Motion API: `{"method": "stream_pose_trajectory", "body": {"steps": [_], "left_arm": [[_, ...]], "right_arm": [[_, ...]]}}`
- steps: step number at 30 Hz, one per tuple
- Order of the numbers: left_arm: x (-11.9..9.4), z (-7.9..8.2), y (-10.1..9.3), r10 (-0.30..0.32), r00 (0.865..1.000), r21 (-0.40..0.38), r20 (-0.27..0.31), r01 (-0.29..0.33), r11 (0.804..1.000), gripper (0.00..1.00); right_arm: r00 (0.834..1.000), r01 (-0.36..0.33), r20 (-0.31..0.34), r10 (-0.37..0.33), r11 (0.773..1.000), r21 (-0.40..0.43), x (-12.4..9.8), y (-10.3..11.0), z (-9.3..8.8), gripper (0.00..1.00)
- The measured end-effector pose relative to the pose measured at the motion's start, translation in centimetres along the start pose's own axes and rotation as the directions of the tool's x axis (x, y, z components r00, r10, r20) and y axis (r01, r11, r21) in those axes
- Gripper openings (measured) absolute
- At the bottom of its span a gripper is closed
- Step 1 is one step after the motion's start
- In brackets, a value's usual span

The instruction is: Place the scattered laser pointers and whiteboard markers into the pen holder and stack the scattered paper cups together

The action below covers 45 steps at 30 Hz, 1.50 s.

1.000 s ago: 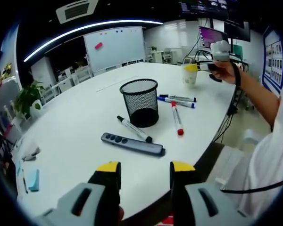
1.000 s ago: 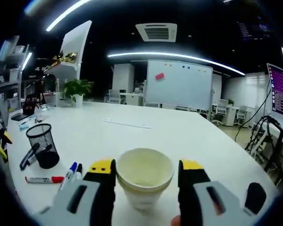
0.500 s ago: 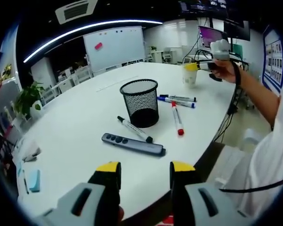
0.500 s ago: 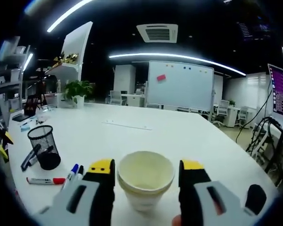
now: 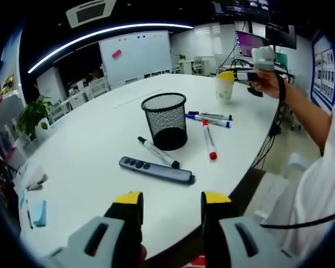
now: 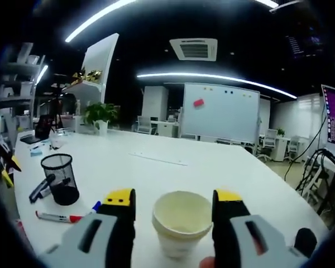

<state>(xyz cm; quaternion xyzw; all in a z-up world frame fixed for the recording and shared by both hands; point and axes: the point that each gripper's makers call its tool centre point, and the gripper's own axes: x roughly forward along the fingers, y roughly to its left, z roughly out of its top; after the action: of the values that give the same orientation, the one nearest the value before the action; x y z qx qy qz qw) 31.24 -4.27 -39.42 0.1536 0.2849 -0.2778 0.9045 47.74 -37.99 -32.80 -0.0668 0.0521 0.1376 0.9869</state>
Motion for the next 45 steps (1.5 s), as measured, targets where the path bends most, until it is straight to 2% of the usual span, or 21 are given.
{"method": "stream_pose_trajectory", "body": {"steps": [4,22,30,39,40,42,45], "left_arm": [[0.0,0.0,0.0,0.001,1.0,-0.001,-0.002,-0.001,1.0,0.42],[-0.1,0.0,-0.1,0.0,1.0,-0.001,0.0,0.0,1.0,0.42],[-0.1,-0.1,-0.1,0.002,1.0,-0.002,-0.003,-0.002,1.0,0.42],[-0.1,0.3,0.0,0.003,1.0,0.0,0.011,-0.003,1.0,0.42],[-0.1,0.3,-0.1,0.003,1.0,-0.001,0.011,-0.003,1.0,0.42],[-0.2,0.2,0.0,0.005,1.0,-0.001,0.013,-0.005,1.0,0.42],[-0.2,0.3,0.0,0.003,1.0,-0.002,0.016,-0.003,1.0,0.42]], "right_arm": [[1.0,-0.016,0.019,0.016,1.0,-0.023,0.1,0.5,0.4,0.51],[0.999,-0.052,0.005,0.052,0.998,-0.026,0.2,1.6,0.2,0.51],[0.998,-0.052,0.027,0.053,0.997,-0.05,-0.1,1.8,0.9,0.51],[0.995,-0.097,0.025,0.1,0.99,-0.098,0.2,2.8,0.8,0.5],[0.994,-0.101,0.025,0.103,0.99,-0.098,0.2,2.9,0.9,0.49],[0.99,-0.136,0.039,0.138,0.99,-0.043,0.2,3.8,1.2,0.48],[0.988,-0.149,0.036,0.151,0.988,-0.051,0.3,4.3,1.1,0.47]]}}
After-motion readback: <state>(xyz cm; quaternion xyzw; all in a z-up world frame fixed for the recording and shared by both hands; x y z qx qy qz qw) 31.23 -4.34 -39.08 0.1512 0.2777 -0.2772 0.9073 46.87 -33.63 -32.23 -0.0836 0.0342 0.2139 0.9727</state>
